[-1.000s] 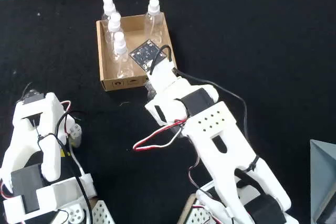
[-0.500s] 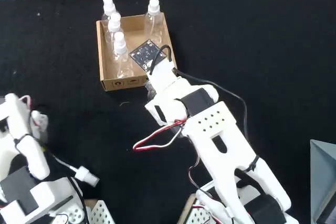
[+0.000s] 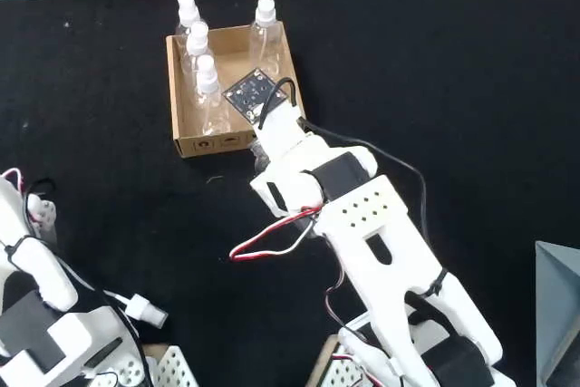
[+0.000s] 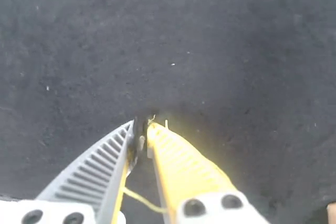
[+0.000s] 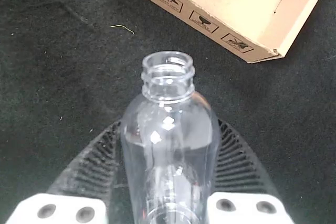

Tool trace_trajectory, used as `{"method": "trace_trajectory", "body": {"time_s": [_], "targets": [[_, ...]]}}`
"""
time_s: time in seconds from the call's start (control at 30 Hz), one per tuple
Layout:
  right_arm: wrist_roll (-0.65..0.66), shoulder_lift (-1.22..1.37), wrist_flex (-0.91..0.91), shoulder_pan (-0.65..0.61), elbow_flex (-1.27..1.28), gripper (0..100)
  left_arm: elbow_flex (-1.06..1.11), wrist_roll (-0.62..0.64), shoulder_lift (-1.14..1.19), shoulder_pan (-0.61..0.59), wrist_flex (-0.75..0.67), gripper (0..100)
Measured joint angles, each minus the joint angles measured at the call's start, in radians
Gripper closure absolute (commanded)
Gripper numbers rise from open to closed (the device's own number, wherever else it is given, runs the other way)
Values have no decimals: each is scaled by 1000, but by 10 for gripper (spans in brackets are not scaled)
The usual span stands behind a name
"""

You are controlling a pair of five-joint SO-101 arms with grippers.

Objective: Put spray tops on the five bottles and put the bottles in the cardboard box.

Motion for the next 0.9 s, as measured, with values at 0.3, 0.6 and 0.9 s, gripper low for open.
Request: {"method": "trace_trajectory", "body": {"time_s": [0.3,0.6,0.9], "targets": [[0,0,0,0,0,885,-143,-77,0,0,147,662],[0,0,0,0,0,885,-249,-259,0,0,249,662],[0,0,0,0,0,885,-296,-674,0,12,276,809]]}}
